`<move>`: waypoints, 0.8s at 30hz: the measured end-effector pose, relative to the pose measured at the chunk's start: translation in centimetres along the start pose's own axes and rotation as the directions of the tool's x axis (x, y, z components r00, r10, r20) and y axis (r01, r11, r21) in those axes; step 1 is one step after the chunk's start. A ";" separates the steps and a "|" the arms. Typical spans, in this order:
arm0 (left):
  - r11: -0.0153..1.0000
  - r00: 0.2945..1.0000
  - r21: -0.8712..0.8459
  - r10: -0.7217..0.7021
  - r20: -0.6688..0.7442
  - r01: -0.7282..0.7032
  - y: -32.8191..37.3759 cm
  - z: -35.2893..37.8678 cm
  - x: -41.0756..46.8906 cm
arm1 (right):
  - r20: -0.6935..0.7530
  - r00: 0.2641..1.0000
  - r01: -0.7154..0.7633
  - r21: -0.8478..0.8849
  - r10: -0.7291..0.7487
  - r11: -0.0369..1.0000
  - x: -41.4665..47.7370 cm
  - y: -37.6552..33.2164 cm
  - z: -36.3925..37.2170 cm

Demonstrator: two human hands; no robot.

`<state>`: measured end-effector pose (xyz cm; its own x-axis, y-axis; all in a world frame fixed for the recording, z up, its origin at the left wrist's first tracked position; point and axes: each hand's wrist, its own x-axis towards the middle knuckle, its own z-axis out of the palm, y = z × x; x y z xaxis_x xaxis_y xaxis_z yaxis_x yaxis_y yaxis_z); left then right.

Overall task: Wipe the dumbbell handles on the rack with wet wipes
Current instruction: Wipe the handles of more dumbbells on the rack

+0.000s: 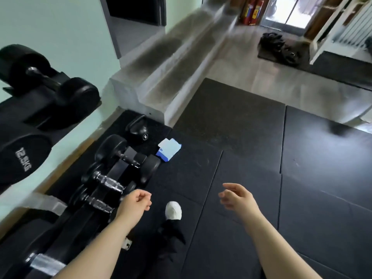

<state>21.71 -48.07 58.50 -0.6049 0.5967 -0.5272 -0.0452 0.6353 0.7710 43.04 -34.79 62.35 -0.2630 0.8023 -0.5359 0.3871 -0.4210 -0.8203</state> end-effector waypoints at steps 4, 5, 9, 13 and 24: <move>0.999 1.000 0.042 0.003 0.013 -0.004 6.7 2.9 11.1 | 0.012 1.000 -0.014 -0.033 0.015 0.999 12.0 -5.3 -0.6; 0.998 1.000 0.067 0.001 0.024 -0.002 8.5 3.5 13.7 | 0.019 1.000 -0.018 -0.042 0.019 0.999 14.8 -6.6 -0.6; 0.984 0.999 0.177 -0.034 0.030 0.028 14.8 5.2 22.4 | 0.075 0.996 -0.045 -0.088 0.052 0.995 25.1 -11.5 -0.4; 0.977 0.990 0.156 -0.141 -0.025 0.143 18.8 6.8 28.2 | 0.191 0.978 -0.045 -0.202 0.085 0.978 33.3 -15.9 -0.2; 0.886 0.843 -0.182 -0.463 -0.274 0.428 12.4 16.4 49.7 | 0.515 0.845 0.197 -0.549 0.143 0.813 65.8 -15.3 9.0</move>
<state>4.12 -2.46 36.02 -0.7067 0.0744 -0.7036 -0.4431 0.7287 0.5221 11.84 20.60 37.81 -0.6221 0.4003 -0.6729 0.7475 0.0481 -0.6625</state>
